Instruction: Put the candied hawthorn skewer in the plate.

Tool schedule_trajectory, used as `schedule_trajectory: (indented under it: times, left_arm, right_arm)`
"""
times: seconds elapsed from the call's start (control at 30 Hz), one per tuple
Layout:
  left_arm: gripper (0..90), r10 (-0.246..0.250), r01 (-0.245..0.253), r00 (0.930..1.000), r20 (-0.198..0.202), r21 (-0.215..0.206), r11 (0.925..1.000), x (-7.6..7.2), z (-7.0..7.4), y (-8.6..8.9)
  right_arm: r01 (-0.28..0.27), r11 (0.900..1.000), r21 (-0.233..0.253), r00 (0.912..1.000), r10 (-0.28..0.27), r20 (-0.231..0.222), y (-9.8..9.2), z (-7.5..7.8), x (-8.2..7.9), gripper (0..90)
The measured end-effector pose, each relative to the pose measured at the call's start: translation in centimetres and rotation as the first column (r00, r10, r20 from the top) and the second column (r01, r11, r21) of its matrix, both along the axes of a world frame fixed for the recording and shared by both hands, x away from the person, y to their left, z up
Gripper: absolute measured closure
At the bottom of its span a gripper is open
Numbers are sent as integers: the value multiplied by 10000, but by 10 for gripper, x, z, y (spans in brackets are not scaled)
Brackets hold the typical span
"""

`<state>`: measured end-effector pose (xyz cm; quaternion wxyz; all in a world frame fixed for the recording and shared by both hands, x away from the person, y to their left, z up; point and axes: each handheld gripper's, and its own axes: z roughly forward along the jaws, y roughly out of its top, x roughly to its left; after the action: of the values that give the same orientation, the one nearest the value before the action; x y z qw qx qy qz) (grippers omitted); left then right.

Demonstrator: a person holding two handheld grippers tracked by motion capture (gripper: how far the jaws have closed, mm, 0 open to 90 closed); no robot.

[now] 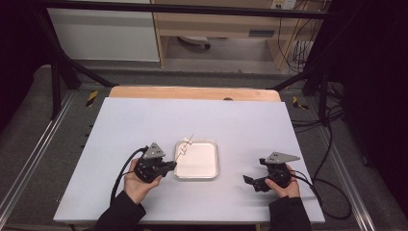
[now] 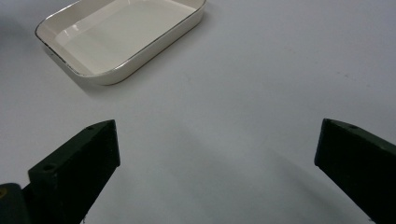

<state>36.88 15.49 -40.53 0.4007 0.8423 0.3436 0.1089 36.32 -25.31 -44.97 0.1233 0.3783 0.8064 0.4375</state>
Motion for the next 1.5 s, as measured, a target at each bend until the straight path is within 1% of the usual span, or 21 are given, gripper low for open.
schedule_trajectory:
  times: [0.17,0.27,0.37,0.5,0.6,0.7,0.8,0.97,1.07,1.23,1.33,1.4,1.5]
  left_arm:
    - [881,169,-167,9998,-67,287,9994,11,-4,-10]
    - [881,241,-232,9995,-187,446,9987,17,-8,-18]
    - [881,293,-270,9991,-290,777,9966,20,-13,-26]
    - [880,363,-308,9981,-496,1082,9936,23,-20,-33]
    - [880,367,-291,9973,-631,1178,9926,23,-23,-38]
    - [880,403,-310,9968,-686,1323,9907,23,-25,-42]
    - [879,446,-312,9954,-845,1540,9876,23,-27,-45]
    - [879,468,-291,9947,-921,1852,9823,23,-30,-48]
    - [876,475,-304,9951,-872,1870,9819,22,-30,-49]
    - [831,352,-187,9957,-851,1880,9820,22,-29,-47]
    - [783,212,-83,9972,-715,1754,9845,20,-25,-44]
    - [732,74,25,9983,-579,1705,9854,18,-21,-41]
    - [657,19,19,9997,-248,1544,9880,15,-14,-35]
  right_arm:
    - [30,10000,34,10000,-30,13,-2,-1,-1,8]
    - [53,9999,99,10000,-54,68,-4,0,-2,8]
    - [67,9999,149,10000,-67,41,-5,-1,-2,8]
    - [-14,10000,82,10000,13,58,-4,-2,-2,8]
    - [-12,10000,63,10000,11,84,-4,-2,-3,8]
    - [-9,9999,110,10000,8,90,-4,-2,-3,8]
    - [-21,10000,74,10000,20,85,-4,-2,-2,8]
    - [-30,10000,70,10000,30,64,-4,-2,-2,8]
    - [-34,10000,80,10000,33,25,-3,-3,-2,8]
    - [-35,9999,137,10000,34,33,-3,-3,-2,8]
    - [-53,9999,140,10000,52,47,-4,-2,-2,8]
    - [-24,9999,156,10000,23,64,-4,-2,-2,8]
    - [-14,9999,157,10000,13,51,-4,-2,-3,8]
